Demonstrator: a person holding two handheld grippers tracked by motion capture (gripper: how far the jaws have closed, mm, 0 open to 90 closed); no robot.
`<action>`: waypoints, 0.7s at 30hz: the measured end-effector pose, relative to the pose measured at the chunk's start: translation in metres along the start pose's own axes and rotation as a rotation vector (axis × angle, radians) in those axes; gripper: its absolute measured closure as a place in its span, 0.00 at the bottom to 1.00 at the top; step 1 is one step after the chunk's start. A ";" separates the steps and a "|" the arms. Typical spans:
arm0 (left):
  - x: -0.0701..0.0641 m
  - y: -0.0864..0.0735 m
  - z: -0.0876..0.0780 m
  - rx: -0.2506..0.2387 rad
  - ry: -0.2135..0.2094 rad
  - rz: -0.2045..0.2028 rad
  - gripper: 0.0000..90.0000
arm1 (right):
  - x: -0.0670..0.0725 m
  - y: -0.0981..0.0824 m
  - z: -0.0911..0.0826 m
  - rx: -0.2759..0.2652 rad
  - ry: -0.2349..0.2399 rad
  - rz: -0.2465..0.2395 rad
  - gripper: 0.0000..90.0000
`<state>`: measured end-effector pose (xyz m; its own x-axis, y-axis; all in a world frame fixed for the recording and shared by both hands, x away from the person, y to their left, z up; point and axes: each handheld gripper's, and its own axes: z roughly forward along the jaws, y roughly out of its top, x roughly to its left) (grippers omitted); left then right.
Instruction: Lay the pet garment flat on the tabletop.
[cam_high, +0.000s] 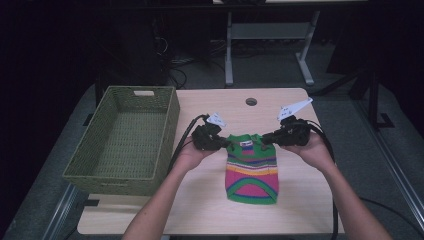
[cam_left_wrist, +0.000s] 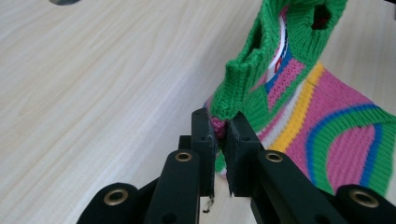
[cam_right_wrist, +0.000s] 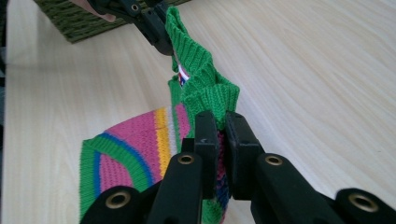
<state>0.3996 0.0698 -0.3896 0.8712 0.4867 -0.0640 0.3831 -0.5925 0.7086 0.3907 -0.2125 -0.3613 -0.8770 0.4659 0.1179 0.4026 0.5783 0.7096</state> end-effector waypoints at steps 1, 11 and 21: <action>0.001 0.001 0.002 -0.014 0.022 -0.005 0.89 | -0.003 0.001 0.001 0.007 -0.032 -0.008 0.91; 0.004 0.004 0.014 -0.028 0.046 -0.045 0.78 | -0.044 -0.010 -0.002 -0.045 -0.133 0.146 0.65; -0.002 -0.005 0.009 -0.024 0.044 -0.050 0.73 | -0.044 -0.030 -0.007 -0.037 -0.106 0.171 0.61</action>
<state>0.3987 0.0658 -0.3991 0.8366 0.5435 -0.0695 0.4180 -0.5510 0.7223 0.4152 -0.2546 -0.3827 -0.7632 0.6243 0.1667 0.5320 0.4606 0.7105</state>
